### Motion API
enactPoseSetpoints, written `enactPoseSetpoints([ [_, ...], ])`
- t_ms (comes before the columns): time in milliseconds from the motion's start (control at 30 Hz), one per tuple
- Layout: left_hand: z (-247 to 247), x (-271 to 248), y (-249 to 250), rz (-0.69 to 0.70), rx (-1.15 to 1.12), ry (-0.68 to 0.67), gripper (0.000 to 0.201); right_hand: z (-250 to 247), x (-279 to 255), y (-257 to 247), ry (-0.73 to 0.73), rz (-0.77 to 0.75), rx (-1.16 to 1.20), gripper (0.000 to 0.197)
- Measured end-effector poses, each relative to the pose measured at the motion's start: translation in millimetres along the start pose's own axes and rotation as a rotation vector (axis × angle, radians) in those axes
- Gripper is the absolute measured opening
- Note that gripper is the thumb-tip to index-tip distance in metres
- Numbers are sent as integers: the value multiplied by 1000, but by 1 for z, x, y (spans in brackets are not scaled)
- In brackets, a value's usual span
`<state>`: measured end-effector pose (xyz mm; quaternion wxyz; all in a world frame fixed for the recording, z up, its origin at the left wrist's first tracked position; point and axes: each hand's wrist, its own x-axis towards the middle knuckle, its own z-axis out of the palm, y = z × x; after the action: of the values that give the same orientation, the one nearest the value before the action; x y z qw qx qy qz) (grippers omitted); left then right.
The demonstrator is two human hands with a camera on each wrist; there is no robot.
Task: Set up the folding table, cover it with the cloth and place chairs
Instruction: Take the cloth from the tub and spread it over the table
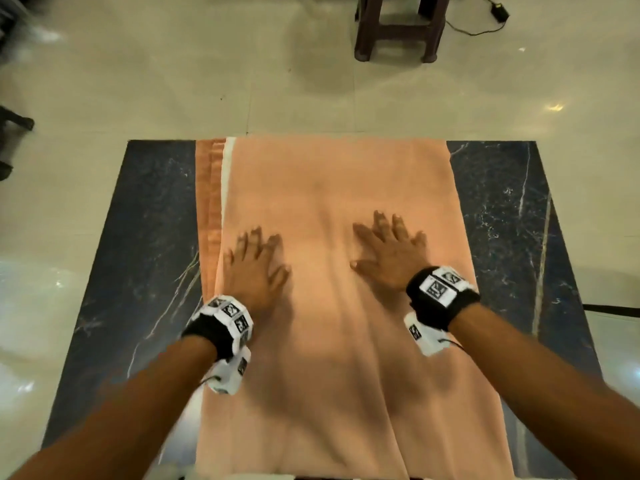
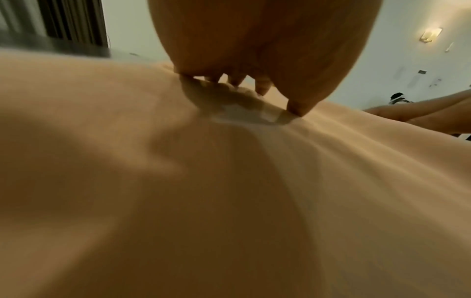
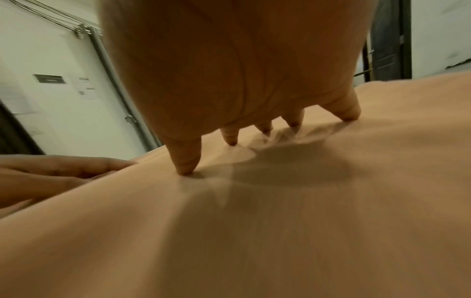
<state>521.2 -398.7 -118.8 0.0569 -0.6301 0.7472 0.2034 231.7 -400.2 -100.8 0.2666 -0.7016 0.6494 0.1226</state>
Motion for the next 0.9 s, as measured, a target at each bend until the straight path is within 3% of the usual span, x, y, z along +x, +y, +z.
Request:
enactPoseSetpoints([
  [167, 54, -120, 45, -70, 4, -21, 73, 71, -96, -11, 29, -100, -12, 77],
  [333, 96, -191, 55, -160, 6, -24, 75, 100, -137, -10, 24, -106, -24, 80],
  [633, 94, -195, 22, -135, 24, -53, 73, 101, -136, -11, 15, -117, -65, 88],
  [900, 69, -192, -15, 10, 57, -196, 82, 101, -152, -26, -10, -59, -38, 90],
])
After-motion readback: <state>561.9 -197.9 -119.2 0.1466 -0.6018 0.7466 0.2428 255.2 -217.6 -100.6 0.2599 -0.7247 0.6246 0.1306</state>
